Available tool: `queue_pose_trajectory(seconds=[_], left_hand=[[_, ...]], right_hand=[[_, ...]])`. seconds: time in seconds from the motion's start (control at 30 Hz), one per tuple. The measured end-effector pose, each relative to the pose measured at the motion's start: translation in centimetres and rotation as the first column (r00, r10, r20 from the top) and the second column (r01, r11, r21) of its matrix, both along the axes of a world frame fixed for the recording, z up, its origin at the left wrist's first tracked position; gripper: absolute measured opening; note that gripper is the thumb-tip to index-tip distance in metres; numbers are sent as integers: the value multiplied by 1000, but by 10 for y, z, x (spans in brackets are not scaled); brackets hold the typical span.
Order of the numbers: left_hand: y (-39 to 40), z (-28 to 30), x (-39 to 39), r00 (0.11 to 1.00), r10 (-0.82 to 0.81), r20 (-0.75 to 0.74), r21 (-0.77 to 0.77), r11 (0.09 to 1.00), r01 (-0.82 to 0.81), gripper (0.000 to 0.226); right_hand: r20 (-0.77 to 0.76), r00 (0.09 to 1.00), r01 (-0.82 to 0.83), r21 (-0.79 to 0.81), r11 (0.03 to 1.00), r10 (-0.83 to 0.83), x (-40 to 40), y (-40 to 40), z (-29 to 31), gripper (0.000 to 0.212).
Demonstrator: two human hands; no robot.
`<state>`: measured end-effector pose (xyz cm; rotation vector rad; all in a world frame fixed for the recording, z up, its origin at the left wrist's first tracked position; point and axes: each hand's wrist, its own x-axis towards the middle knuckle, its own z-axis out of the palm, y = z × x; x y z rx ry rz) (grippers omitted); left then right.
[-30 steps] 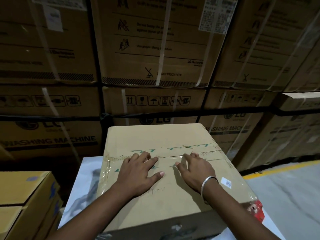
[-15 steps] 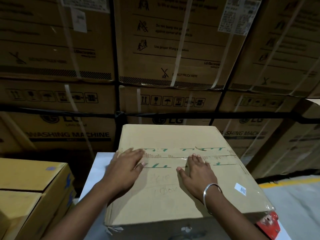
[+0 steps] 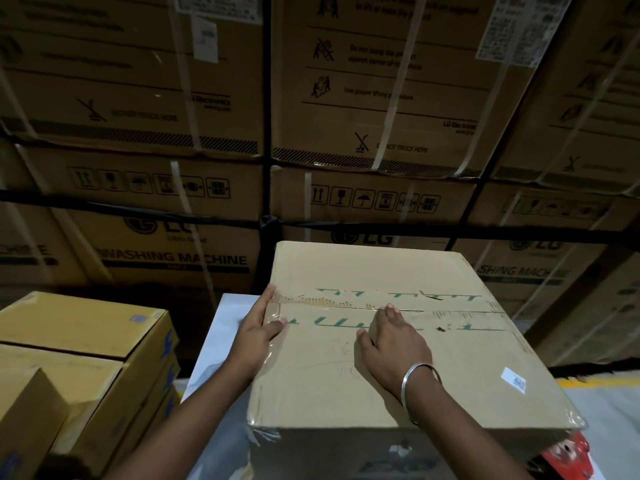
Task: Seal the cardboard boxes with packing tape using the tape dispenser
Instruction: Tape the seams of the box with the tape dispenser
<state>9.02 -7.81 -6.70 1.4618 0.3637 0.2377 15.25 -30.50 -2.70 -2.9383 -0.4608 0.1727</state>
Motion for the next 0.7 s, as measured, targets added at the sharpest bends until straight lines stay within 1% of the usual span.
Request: queue_pose_trajectory(seconds=[0.03,0.1,0.23,0.3,0.37,0.4,0.5,0.53,0.6,0.63,0.67,0.7], left_hand=[[-1,0,0,999,37,2,-59,998,-37,64],[-2,2,-1,999,53,5,-115,992,-52,65],[-6,10,-3,1000,14,-17,-166,986,-16,68],[-6,12,-4,999,-13,-39,-228,974,4,69],[-4,11,-5,997,-49,-52,-253,967,34,69],[-3,12,-7,996,-68,-50,-252,966,53,68],[-1,13,-12,994,-106,-39,-211,973,96,61],[2,11,-14,994,-104,-37,-171,981,96,57],[9,6,-19,995,-88,-40,-49,995,86,47],[14,2,-22,996,-76,-41,24,997,77,44],[17,-3,-28,998,-54,-36,54,997,55,40],[20,-9,-37,999,-28,-33,48,998,29,37]], right_hand=[[-1,1000,9,11,1000,-9,-1,1,-1,68],[8,1000,14,11,1000,-15,-2,3,-1,67],[48,998,-28,-11,1000,28,-5,5,1,60],[69,997,-31,-25,999,32,-6,6,1,58],[68,998,-18,-40,999,20,-6,6,0,56],[77,997,-14,-39,999,17,-5,6,-1,52],[152,986,-74,18,997,70,-9,8,-2,27],[182,977,-125,47,991,115,-12,10,-4,29],[210,953,-250,141,958,218,-24,17,-6,55],[215,933,-330,191,925,288,-30,22,-6,67],[209,904,-414,222,883,372,-36,28,-5,74],[177,868,-495,235,837,463,-42,35,-5,79]])
